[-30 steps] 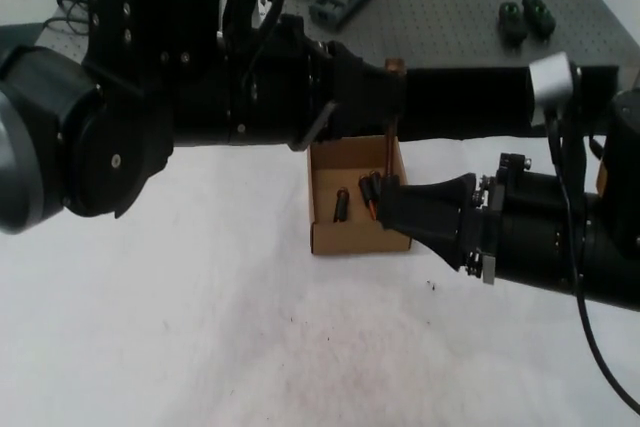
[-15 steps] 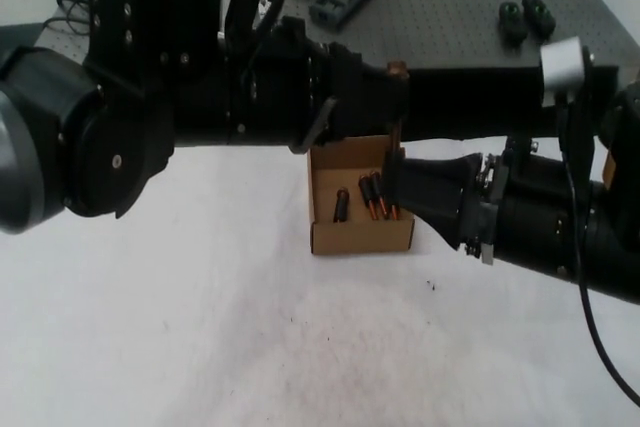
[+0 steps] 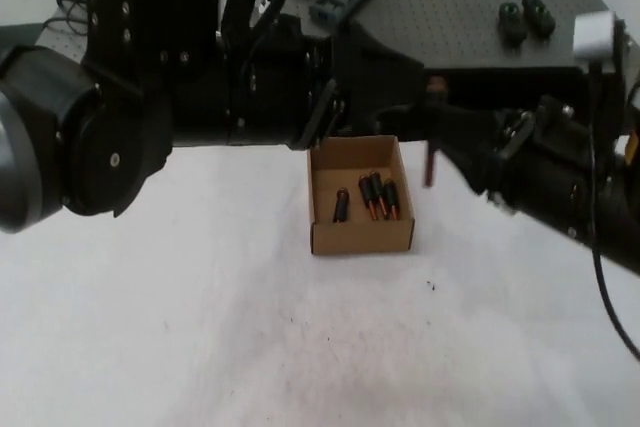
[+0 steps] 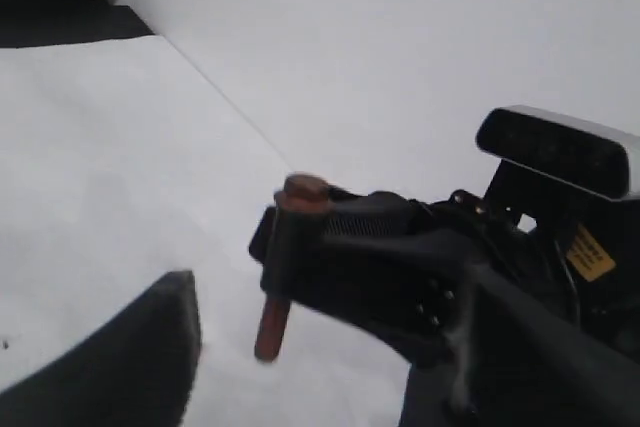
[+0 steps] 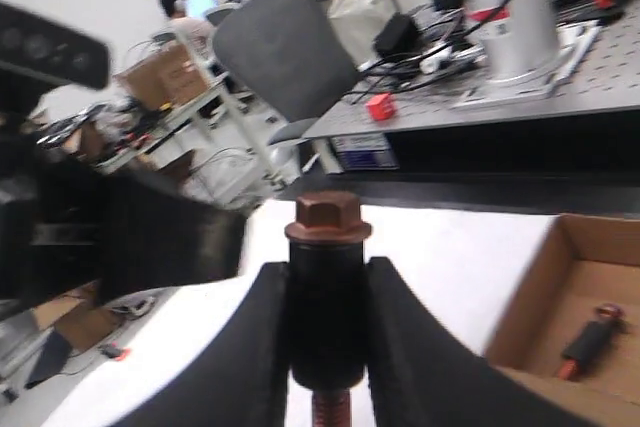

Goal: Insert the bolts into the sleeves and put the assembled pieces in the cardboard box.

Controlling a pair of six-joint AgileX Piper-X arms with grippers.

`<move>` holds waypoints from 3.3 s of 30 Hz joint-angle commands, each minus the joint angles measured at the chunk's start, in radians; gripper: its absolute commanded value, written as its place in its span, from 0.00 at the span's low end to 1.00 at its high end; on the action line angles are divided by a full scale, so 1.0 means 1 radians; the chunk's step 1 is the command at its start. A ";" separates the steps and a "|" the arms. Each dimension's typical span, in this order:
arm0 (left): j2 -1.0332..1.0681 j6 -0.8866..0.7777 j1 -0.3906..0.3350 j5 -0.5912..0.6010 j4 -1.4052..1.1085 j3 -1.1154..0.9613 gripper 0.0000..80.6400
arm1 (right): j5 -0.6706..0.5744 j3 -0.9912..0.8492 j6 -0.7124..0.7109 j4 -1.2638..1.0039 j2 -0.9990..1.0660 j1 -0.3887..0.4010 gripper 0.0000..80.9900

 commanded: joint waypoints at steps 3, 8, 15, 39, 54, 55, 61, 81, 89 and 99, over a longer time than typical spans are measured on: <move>-0.072 0.152 0.027 -0.186 0.123 0.043 0.19 | 0.017 -0.127 -0.133 0.089 0.173 -0.057 0.04; -0.202 0.166 0.060 -0.333 0.150 0.199 0.00 | 0.081 -0.367 -0.181 0.237 0.438 -0.046 0.04; -0.454 0.211 0.062 -0.510 0.150 0.445 0.00 | 0.224 -0.674 -0.234 0.415 0.726 0.006 0.04; -0.937 0.171 0.062 -0.765 0.465 0.787 0.01 | 0.275 -0.925 -0.288 0.691 0.924 0.044 0.47; -1.125 0.135 0.062 -0.765 0.614 0.816 0.01 | 0.213 -0.114 -0.322 0.491 0.062 0.033 0.04; -1.130 0.135 0.062 -0.765 0.614 0.816 0.01 | 0.213 -0.042 -0.304 0.489 -0.022 0.033 0.04; -1.134 0.135 0.062 -0.765 0.614 0.816 0.01 | 0.263 0.265 -0.293 0.535 -0.436 0.037 0.04; -1.134 0.146 0.062 -0.758 0.622 0.819 0.01 | 0.174 0.526 -0.287 0.633 -0.688 0.037 0.04; -1.134 0.156 0.062 -0.756 0.612 0.914 0.01 | 0.174 0.526 -0.287 0.633 -0.688 0.037 0.04; -1.134 0.068 0.062 -0.735 0.567 0.998 0.01 | 0.174 0.526 -0.287 0.633 -0.688 0.037 0.04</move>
